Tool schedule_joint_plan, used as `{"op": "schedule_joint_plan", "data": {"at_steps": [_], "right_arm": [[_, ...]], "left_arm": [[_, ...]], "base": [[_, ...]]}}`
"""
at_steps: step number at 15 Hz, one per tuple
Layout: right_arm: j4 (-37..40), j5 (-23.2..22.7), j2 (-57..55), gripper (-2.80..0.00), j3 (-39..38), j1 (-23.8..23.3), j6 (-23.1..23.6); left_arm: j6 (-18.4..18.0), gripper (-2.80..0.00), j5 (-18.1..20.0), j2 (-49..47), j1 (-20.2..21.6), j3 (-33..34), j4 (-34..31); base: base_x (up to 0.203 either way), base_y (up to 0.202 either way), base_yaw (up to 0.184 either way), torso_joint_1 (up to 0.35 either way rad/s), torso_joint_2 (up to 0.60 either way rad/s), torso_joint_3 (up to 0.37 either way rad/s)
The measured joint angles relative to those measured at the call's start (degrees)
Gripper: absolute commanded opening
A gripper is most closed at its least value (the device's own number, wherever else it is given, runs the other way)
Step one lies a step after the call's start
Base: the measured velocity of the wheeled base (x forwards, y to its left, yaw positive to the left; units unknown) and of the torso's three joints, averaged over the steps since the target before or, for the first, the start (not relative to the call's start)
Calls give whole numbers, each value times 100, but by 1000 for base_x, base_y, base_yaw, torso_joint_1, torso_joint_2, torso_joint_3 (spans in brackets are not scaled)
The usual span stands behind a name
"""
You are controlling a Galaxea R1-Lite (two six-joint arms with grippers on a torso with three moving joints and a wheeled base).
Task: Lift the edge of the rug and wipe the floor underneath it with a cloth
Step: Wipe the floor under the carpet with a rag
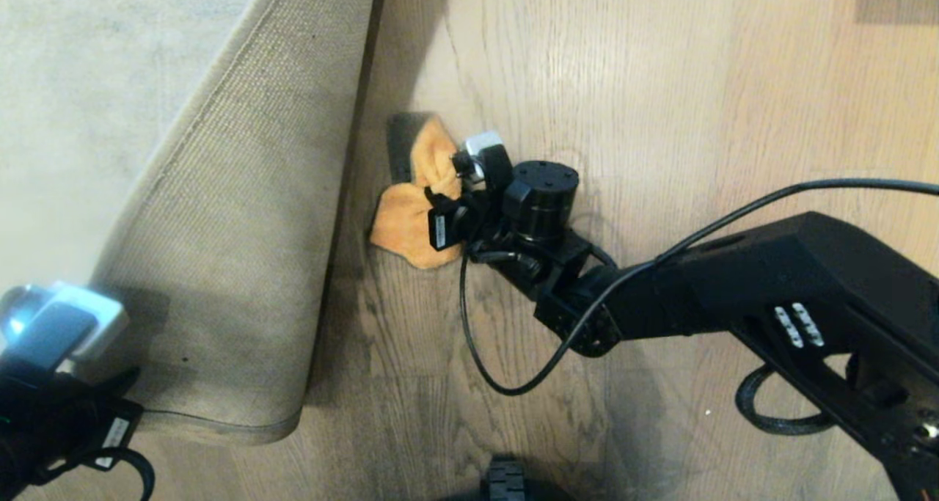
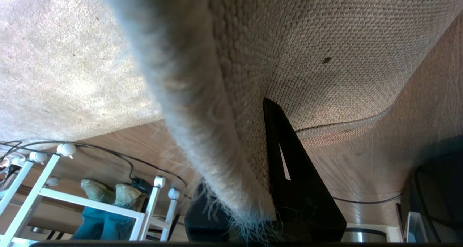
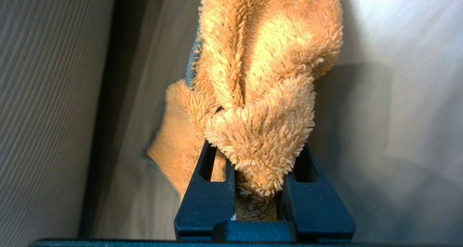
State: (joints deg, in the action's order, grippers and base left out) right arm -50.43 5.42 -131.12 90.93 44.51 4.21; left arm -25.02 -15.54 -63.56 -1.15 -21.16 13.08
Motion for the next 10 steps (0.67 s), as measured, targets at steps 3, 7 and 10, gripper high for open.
{"op": "schedule_joint_plan", "data": {"at_steps": [3,7,10], "right_arm": [[294,5,8,-280,503,-123,11],[581,5,72,-280,986,-354,30],[606,13,160,-280,1022,-451,33]], "left_arm": [[2,-280,0,6,0,0,-2],[2,-280,0,11,0,0,0],[2,-280,0,13,0,-2,1]], "base": [[0,0,0,0,0,0],[0,0,0,0,0,0],[0,0,0,0,0,0]]}}
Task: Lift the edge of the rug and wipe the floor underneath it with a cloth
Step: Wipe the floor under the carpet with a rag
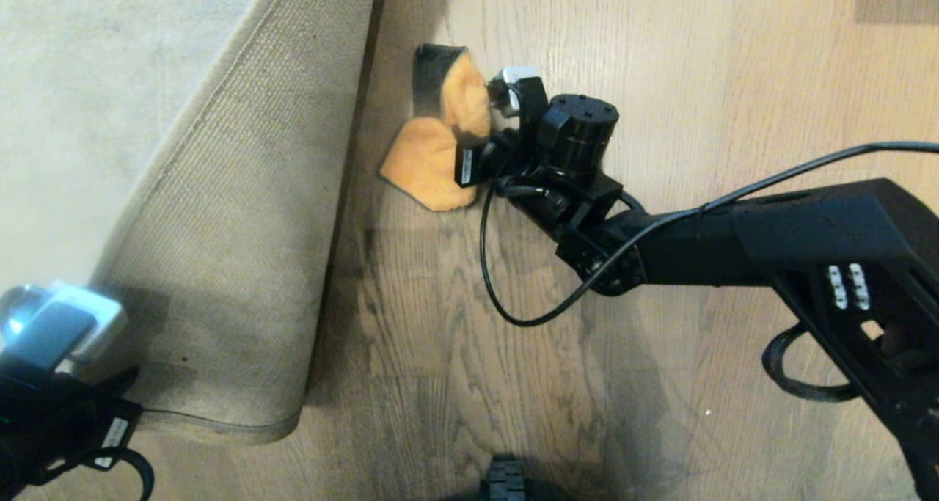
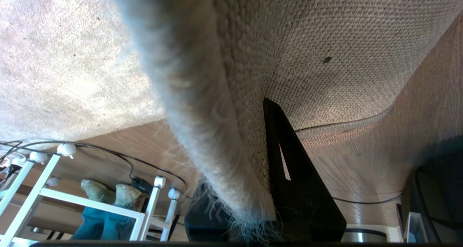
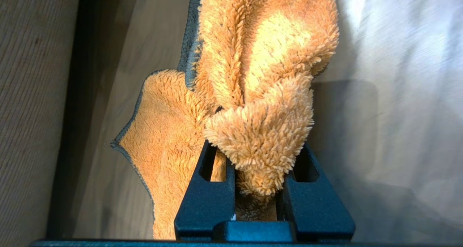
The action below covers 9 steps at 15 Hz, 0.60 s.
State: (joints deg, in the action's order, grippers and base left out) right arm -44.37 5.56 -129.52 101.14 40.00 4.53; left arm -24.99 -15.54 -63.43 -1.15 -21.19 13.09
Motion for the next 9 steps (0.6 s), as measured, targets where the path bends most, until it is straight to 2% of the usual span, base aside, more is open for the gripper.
{"op": "schedule_joint_plan", "data": {"at_steps": [9], "right_arm": [[-50,4,190,-280,-305,-87,0]], "left_arm": [[0,-280,0,0,0,-2,-1]], "base": [[0,0,0,0,0,0]]}}
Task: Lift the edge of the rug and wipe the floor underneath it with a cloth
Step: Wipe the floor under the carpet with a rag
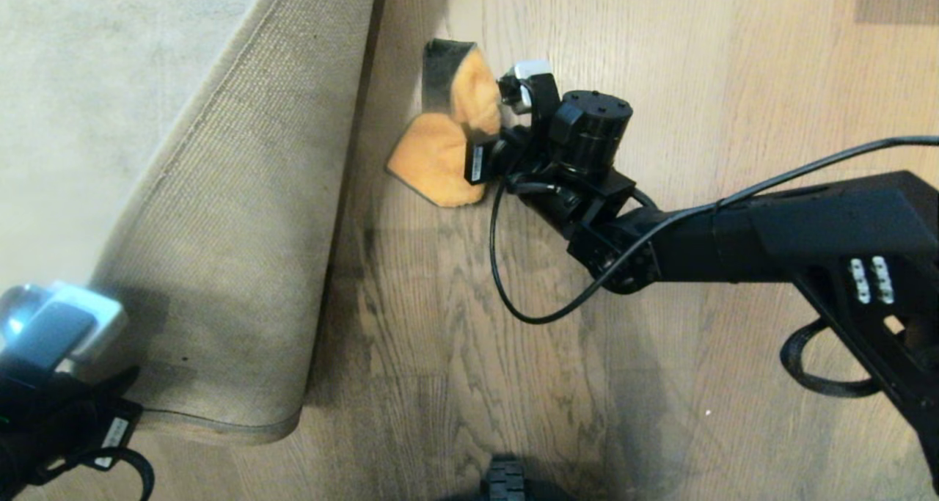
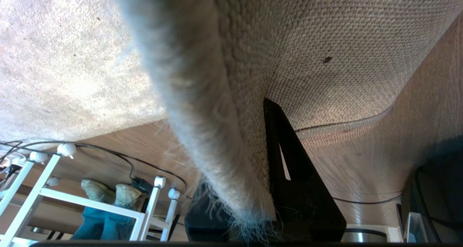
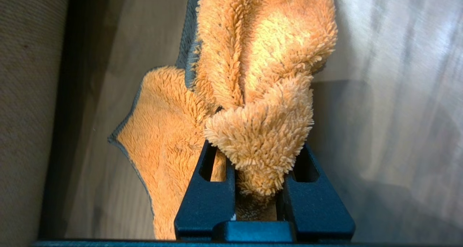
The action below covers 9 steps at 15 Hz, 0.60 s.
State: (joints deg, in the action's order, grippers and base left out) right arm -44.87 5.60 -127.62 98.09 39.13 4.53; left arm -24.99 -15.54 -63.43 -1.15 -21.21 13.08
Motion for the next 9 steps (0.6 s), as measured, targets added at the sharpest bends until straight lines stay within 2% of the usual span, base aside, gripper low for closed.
{"op": "schedule_joint_plan", "data": {"at_steps": [9], "right_arm": [[-296,0,441,-280,-1004,-231,10]], "left_arm": [[-2,-280,0,0,0,2,6]], "base": [[0,0,0,0,0,0]]}}
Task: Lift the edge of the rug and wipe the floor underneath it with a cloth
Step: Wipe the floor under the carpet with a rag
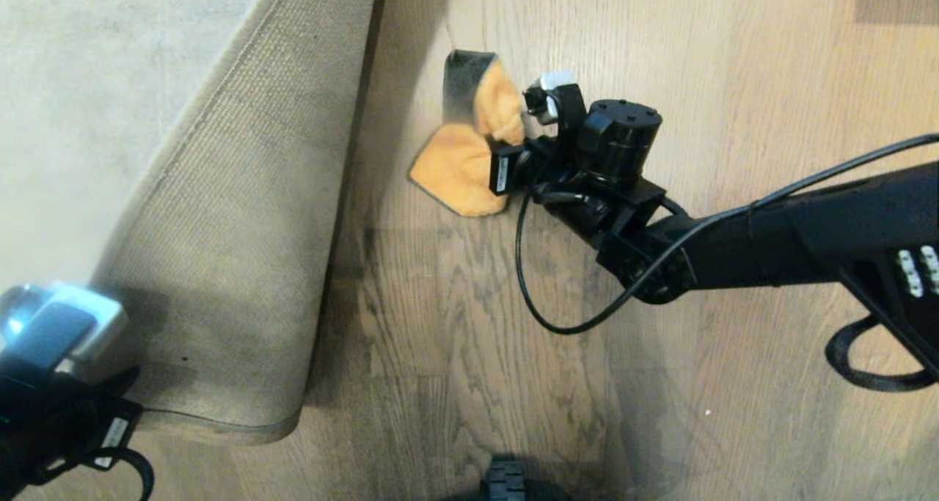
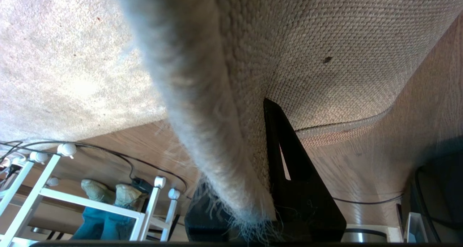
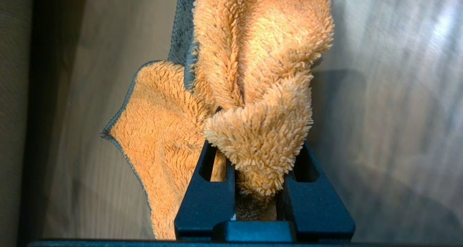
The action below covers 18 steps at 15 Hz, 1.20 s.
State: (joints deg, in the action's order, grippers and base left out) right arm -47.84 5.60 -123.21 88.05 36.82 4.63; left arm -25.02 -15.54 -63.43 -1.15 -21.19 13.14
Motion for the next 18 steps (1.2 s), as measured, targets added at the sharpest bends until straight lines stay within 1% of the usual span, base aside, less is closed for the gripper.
{"op": "schedule_joint_plan", "data": {"at_steps": [6,10,13,15,18], "right_arm": [[-528,0,393,-280,-1134,-231,5],[-958,-26,638,-280,-1979,-533,7],[-1177,-253,853,-280,-2591,-873,10],[-1191,-428,975,-280,-2805,-1088,9],[-1238,-545,1144,-280,-3155,-1343,23]], "left_arm": [[2,-280,0,0,0,1,3],[2,-280,0,0,0,2,5],[0,-280,0,0,0,40,14],[0,-280,0,0,0,41,12],[2,-280,1,0,0,61,16]], "base": [[0,0,0,0,0,0],[0,0,0,0,0,0],[0,0,0,0,0,0],[0,0,0,0,0,0],[0,0,0,0,0,0]]}}
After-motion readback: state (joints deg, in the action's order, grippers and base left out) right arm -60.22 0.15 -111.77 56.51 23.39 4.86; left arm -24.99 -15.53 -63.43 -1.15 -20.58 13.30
